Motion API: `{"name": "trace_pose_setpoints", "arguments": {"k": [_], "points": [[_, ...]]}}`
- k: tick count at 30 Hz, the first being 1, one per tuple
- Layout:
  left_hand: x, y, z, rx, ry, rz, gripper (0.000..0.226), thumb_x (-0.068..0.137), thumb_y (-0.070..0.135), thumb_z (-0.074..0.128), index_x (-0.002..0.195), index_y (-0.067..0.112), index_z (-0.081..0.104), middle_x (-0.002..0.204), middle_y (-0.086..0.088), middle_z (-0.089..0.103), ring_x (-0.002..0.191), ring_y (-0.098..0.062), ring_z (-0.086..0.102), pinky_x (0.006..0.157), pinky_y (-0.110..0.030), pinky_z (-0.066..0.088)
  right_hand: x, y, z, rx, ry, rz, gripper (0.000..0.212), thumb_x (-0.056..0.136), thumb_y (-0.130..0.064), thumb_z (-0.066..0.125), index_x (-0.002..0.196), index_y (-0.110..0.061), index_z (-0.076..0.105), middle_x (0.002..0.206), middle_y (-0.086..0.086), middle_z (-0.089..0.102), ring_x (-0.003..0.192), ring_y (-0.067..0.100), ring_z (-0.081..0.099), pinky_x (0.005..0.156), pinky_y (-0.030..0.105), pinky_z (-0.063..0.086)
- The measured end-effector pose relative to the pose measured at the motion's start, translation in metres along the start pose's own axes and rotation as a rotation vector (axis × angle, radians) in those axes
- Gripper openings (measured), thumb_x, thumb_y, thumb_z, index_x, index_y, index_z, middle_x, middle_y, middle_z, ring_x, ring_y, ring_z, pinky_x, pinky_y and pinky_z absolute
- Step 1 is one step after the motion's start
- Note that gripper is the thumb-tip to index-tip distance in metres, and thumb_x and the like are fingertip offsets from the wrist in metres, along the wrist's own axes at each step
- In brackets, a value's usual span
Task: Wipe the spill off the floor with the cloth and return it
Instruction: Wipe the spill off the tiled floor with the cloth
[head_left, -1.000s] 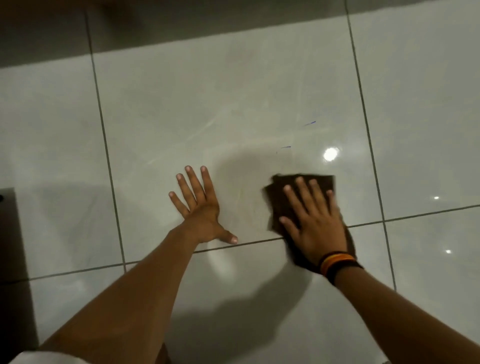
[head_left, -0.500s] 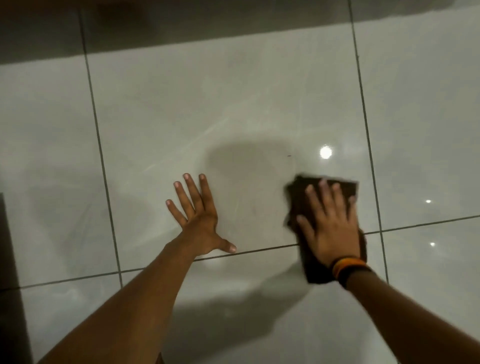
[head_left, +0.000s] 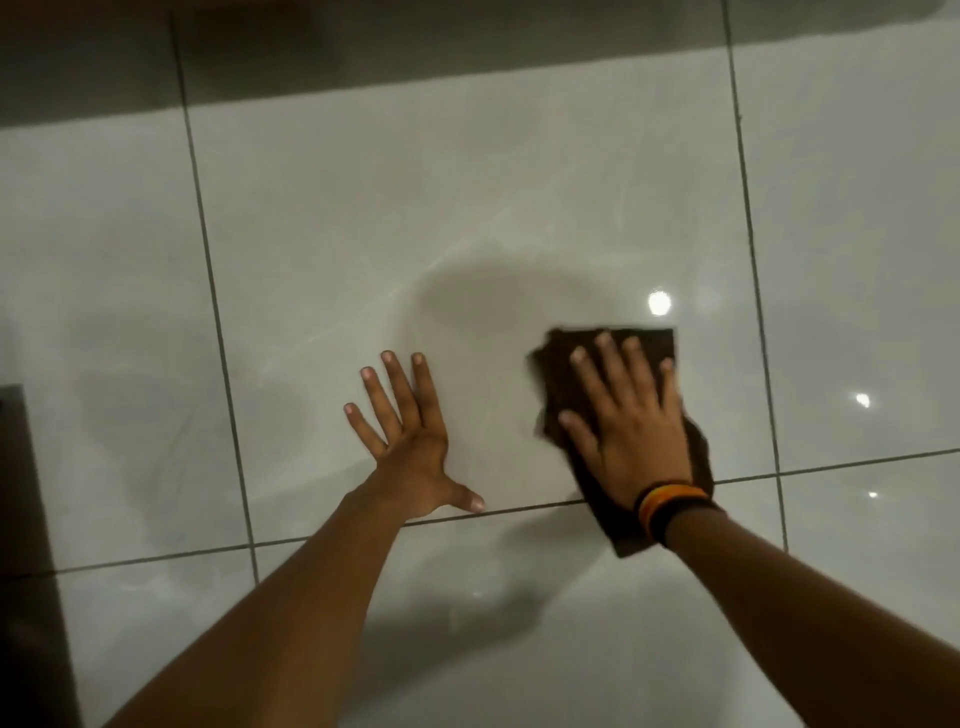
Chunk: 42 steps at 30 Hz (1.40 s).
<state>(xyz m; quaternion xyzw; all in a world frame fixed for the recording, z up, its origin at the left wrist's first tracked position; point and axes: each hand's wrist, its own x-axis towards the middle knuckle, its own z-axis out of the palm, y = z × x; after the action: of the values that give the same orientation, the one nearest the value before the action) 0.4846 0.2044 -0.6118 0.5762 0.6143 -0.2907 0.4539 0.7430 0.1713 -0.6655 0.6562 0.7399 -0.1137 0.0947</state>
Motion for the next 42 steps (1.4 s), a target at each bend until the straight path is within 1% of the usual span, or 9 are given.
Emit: {"name": "trace_pose_setpoints", "arguments": {"k": [4, 7, 11, 16, 20, 26, 34, 38, 42], "points": [[0.006, -0.005, 0.008, -0.025, 0.068, 0.023, 0.188, 0.037, 0.069, 0.094, 0.145, 0.019, -0.052, 0.143, -0.015, -0.067, 0.134, -0.042, -0.061, 0.101, -0.062, -0.041, 0.096, -0.043, -0.016, 0.109, 0.166, 0.388, 0.072, 0.103, -0.060, 0.025, 0.163, -0.021, 0.022, 0.168, 0.012, 0.017, 0.155, 0.037, 0.017, 0.118, 0.065, 0.016], [0.007, -0.008, 0.011, -0.046, 0.129, 0.042, 0.187, 0.036, 0.065, 0.095, 0.148, 0.021, -0.049, 0.148, -0.014, -0.063, 0.137, -0.040, -0.059, 0.107, -0.063, -0.037, 0.120, -0.094, -0.015, 0.095, 0.185, 0.114, 0.071, 0.103, -0.059, 0.028, 0.162, -0.021, 0.026, 0.168, 0.012, 0.020, 0.154, 0.036, 0.020, 0.119, 0.064, 0.015], [-0.005, -0.011, 0.023, -0.101, 0.219, 0.022, 0.182, 0.042, 0.074, 0.090, 0.154, 0.012, -0.040, 0.158, -0.020, -0.052, 0.146, -0.040, -0.049, 0.117, -0.065, -0.028, 0.023, -0.099, 0.006, 0.022, 0.109, -0.195, 0.070, 0.103, -0.058, 0.034, 0.163, -0.025, 0.023, 0.170, 0.008, 0.014, 0.157, 0.033, 0.013, 0.119, 0.063, 0.012], [-0.024, -0.024, 0.045, -0.033, 0.028, -0.021, 0.189, 0.039, 0.072, 0.092, 0.143, 0.014, -0.054, 0.141, -0.020, -0.068, 0.132, -0.044, -0.061, 0.107, -0.071, -0.034, -0.056, -0.034, 0.023, 0.019, 0.037, 0.118, 0.073, 0.101, -0.061, 0.030, 0.164, -0.026, 0.019, 0.170, 0.007, 0.009, 0.157, 0.034, 0.011, 0.119, 0.065, 0.013], [-0.020, -0.029, 0.049, -0.011, 0.043, -0.007, 0.189, 0.038, 0.068, 0.095, 0.141, 0.016, -0.055, 0.140, -0.021, -0.067, 0.132, -0.046, -0.060, 0.099, -0.066, -0.040, -0.010, -0.073, 0.020, 0.091, 0.137, 0.476, 0.072, 0.103, -0.061, 0.024, 0.164, -0.022, 0.019, 0.170, 0.010, 0.012, 0.156, 0.036, 0.013, 0.118, 0.066, 0.013], [-0.023, -0.029, 0.044, -0.008, 0.045, 0.033, 0.183, 0.049, 0.061, 0.096, 0.146, 0.012, -0.051, 0.143, -0.024, -0.065, 0.133, -0.049, -0.058, 0.105, -0.070, -0.034, -0.080, -0.110, 0.036, 0.048, 0.008, -0.186, 0.071, 0.102, -0.060, 0.034, 0.163, -0.027, 0.022, 0.171, 0.006, 0.008, 0.157, 0.033, 0.009, 0.119, 0.066, 0.011], [-0.008, -0.042, 0.061, -0.002, 0.112, 0.040, 0.190, 0.037, 0.057, 0.099, 0.143, 0.018, -0.053, 0.141, -0.017, -0.068, 0.132, -0.044, -0.062, 0.102, -0.067, -0.039, 0.061, -0.087, -0.001, 0.106, 0.136, 0.393, 0.070, 0.103, -0.060, 0.026, 0.163, -0.023, 0.022, 0.169, 0.010, 0.018, 0.155, 0.036, 0.017, 0.117, 0.067, 0.016], [-0.005, -0.041, 0.063, 0.009, 0.115, 0.028, 0.189, 0.037, 0.058, 0.098, 0.141, 0.021, -0.056, 0.141, -0.017, -0.068, 0.129, -0.042, -0.065, 0.107, -0.070, -0.035, 0.100, -0.144, -0.018, 0.068, 0.073, 0.133, 0.071, 0.103, -0.059, 0.029, 0.163, -0.023, 0.023, 0.169, 0.010, 0.017, 0.155, 0.035, 0.016, 0.118, 0.065, 0.014], [-0.015, -0.034, 0.052, -0.008, 0.065, 0.017, 0.185, 0.047, 0.056, 0.098, 0.134, 0.020, -0.061, 0.137, -0.018, -0.070, 0.126, -0.043, -0.065, 0.110, -0.071, -0.031, 0.015, -0.140, -0.018, 0.081, -0.125, 0.024, 0.071, 0.104, -0.061, 0.028, 0.165, -0.028, 0.012, 0.171, 0.006, 0.004, 0.158, 0.031, 0.006, 0.119, 0.064, 0.010]]}}
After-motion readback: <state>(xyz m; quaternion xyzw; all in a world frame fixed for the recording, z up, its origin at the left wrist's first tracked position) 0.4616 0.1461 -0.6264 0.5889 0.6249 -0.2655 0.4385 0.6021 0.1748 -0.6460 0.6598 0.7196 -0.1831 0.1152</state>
